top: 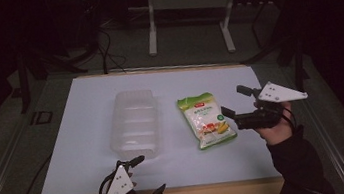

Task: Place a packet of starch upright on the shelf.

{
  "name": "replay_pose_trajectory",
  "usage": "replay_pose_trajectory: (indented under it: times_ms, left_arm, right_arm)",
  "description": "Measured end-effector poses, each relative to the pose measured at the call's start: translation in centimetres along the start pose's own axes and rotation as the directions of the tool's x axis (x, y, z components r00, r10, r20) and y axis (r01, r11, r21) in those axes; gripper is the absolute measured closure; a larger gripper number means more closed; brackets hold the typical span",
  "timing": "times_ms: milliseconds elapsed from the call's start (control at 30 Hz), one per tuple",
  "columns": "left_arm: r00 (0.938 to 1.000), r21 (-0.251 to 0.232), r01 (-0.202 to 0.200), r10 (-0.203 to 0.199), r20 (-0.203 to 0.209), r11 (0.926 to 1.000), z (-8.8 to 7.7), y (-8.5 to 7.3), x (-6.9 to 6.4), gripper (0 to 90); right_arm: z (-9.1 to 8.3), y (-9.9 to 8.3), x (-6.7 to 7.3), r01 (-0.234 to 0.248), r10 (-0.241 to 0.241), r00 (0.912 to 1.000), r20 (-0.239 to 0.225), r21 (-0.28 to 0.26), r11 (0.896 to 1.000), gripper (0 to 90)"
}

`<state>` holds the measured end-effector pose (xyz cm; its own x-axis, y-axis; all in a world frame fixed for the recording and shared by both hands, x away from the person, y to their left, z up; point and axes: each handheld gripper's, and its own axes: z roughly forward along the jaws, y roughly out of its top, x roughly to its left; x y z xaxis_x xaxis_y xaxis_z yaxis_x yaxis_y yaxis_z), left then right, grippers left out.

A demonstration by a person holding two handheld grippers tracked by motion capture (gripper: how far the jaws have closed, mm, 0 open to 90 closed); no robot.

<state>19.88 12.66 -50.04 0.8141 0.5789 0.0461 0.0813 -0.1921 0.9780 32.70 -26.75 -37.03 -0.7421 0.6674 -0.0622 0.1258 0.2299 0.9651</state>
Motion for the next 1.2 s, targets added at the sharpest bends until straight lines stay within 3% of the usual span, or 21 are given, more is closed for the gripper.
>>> replay_pose_trajectory:
  times_ms: [367, 467, 633, 933, 1200]
  left_arm:
    - [1.0000, -0.002, 0.004, -0.004, 0.006, 1.0000, 0.0, 0.0, 0.1, 0.6]
    - [1.0000, -0.003, 0.004, -0.004, 0.005, 1.0000, 0.0, 0.0, 0.1, 0.7]
    - [1.0000, -0.003, 0.007, -0.007, 0.005, 1.0000, 0.0, 0.0, 0.1, 0.6]
    - [1.0000, -0.003, 0.009, -0.009, 0.004, 1.0000, -0.1, 0.0, 0.2, 0.6]
    - [0.9999, -0.006, 0.014, -0.014, 0.000, 0.9999, -0.2, 0.0, 0.3, 0.7]
  right_arm:
    - [3.6, -0.7, -2.8, -0.032, 0.030, 0.9988, 0.038, 0.051, 0.998, 10.1]
    - [4.1, -0.9, -3.1, -0.006, 0.003, 0.9989, 0.048, 0.053, 0.999, 10.1]
    - [5.3, -1.5, -3.9, -0.021, 0.018, 0.9988, 0.046, 0.075, 0.997, 12.8]
    - [7.8, -2.9, -5.7, -0.101, 0.094, 0.9936, 0.063, 0.128, 0.987, 15.8]
    - [8.9, -4.5, -6.7, -0.141, 0.130, 0.9881, 0.082, 0.157, 0.977, 18.6]
